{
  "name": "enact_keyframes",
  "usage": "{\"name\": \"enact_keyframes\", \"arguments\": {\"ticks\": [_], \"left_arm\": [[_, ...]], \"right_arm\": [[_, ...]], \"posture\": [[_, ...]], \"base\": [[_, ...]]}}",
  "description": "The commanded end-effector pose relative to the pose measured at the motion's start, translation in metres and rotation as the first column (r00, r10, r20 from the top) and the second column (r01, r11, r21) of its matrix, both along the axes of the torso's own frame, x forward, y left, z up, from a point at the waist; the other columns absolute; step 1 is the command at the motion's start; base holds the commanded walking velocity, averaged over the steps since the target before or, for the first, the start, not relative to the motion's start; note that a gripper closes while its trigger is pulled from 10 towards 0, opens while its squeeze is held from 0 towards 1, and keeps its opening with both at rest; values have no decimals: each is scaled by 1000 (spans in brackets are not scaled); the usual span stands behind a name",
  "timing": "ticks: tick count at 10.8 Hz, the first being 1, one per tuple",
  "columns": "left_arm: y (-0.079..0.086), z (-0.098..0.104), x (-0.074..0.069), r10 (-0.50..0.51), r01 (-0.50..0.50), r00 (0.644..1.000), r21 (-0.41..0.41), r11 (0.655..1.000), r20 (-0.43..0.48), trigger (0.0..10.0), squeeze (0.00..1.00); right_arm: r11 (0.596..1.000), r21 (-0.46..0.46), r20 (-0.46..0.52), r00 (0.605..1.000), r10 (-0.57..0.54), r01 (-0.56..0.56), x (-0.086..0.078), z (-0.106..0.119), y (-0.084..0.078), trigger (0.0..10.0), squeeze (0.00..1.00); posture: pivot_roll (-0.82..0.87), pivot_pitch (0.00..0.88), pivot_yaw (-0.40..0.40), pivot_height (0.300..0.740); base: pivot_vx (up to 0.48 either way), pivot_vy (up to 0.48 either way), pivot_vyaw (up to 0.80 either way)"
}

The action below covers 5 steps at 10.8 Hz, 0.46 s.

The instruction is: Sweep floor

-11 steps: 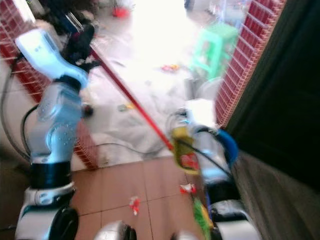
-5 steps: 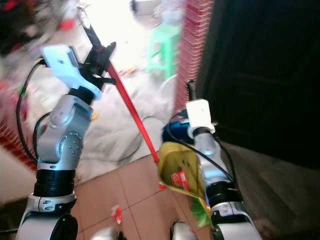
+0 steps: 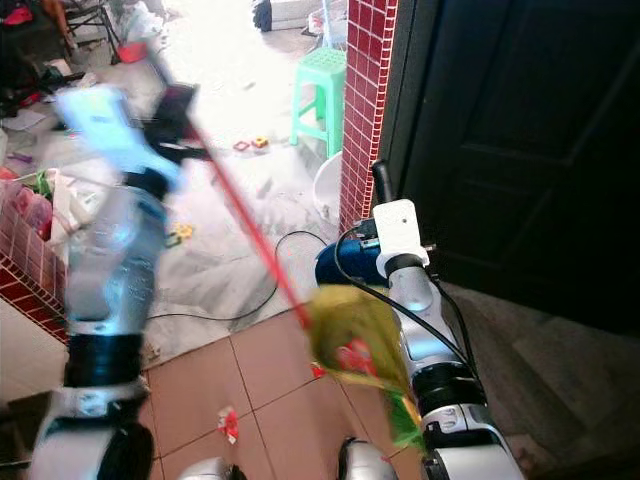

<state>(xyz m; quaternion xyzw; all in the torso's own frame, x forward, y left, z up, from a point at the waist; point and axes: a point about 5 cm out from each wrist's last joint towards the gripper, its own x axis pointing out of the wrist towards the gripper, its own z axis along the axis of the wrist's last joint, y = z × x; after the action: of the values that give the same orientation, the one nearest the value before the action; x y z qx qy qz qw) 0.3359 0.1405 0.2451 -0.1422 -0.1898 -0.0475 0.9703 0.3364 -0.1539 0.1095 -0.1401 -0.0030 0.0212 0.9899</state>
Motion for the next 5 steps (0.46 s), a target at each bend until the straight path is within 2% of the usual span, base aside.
{"name": "enact_keyframes", "arguments": {"ticks": [1,3,5], "left_arm": [[9,28,-2,56,-54,990,-20,998,129,10000,0],[6,30,-2,44,-43,989,-15,999,142,10000,0],[1,28,-2,34,-32,990,-16,999,140,10000,0]], "right_arm": [[1000,-3,27,1000,11,-11,0,5,1,10000,0],[1000,-2,26,1000,12,-12,0,5,1,10000,0],[1000,-5,25,1000,19,-19,1,5,3,10000,0]], "posture": [[-6,19,66,740],[-8,20,65,740],[-8,19,63,740]], "base": [[266,0,0],[409,0,0],[480,0,-725]]}}
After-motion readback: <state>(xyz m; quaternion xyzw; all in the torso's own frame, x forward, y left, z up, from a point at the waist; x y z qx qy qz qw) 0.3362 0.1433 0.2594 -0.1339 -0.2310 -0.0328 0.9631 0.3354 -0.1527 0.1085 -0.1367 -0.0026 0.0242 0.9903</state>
